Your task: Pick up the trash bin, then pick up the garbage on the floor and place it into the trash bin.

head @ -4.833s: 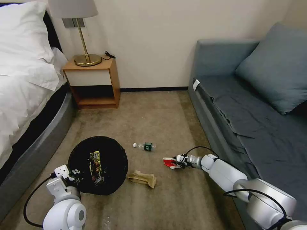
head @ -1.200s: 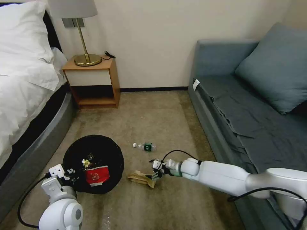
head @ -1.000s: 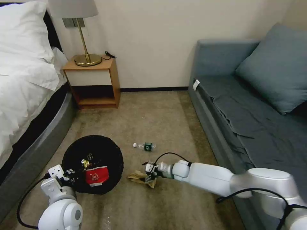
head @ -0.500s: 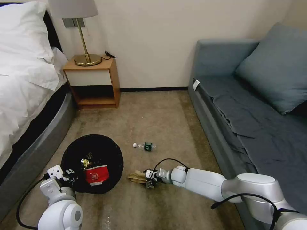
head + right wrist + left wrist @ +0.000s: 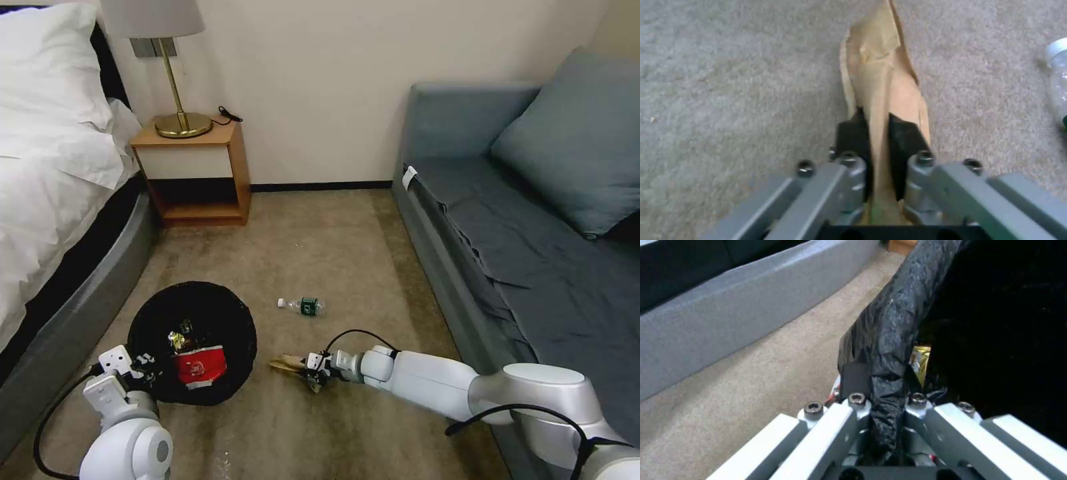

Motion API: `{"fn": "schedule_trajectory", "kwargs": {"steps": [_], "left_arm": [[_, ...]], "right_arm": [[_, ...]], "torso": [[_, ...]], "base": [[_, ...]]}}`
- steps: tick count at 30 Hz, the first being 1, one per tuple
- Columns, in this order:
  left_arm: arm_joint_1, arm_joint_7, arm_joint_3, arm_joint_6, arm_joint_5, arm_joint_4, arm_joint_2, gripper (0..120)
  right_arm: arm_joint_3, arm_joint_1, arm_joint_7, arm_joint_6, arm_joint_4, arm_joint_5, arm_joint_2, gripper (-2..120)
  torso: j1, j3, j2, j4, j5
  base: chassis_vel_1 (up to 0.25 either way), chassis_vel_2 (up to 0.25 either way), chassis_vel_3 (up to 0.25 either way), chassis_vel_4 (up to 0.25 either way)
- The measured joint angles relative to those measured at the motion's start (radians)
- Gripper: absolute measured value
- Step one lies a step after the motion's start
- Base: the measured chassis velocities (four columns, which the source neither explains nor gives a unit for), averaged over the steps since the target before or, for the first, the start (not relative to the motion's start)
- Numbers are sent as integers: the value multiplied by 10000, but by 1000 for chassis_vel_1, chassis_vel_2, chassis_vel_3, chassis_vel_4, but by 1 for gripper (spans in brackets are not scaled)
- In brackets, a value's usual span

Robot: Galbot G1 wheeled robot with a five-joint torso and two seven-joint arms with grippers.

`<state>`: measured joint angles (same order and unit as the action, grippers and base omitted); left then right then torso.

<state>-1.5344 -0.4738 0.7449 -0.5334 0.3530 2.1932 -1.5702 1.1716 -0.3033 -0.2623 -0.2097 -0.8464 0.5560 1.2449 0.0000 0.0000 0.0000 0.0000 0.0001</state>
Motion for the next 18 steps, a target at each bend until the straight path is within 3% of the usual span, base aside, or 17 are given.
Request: {"fn": "schedule_trajectory", "kwargs": {"steps": [2,7,13,17,18], "left_arm": [[0,0,28,0,0,0,9,2],[5,0,49,-2,4,0,15,2],[71,0,58,-46,13,-70,48,2],[116,-4,12,-55,7,-160,63,2],[116,-3,-39,-60,-3,-177,63,2]], "right_arm": [[-82,20,-2,-68,-164,-1,-156,0],[-415,192,-2,-246,-481,-6,-633,0],[-1710,580,8,-596,-1066,-258,-1888,0],[-3308,722,160,-568,-2213,-207,-2489,0],[-3710,776,297,-441,-3022,-30,-2671,0]], "torso": [[0,0,1,1,1],[0,0,0,1,1],[0,0,0,-5,1],[0,0,0,-5,-2],[0,0,0,-2,-2]], "base": [[0,0,0,0],[0,0,0,0],[0,0,0,0],[0,0,0,0],[0,0,0,0]]}}
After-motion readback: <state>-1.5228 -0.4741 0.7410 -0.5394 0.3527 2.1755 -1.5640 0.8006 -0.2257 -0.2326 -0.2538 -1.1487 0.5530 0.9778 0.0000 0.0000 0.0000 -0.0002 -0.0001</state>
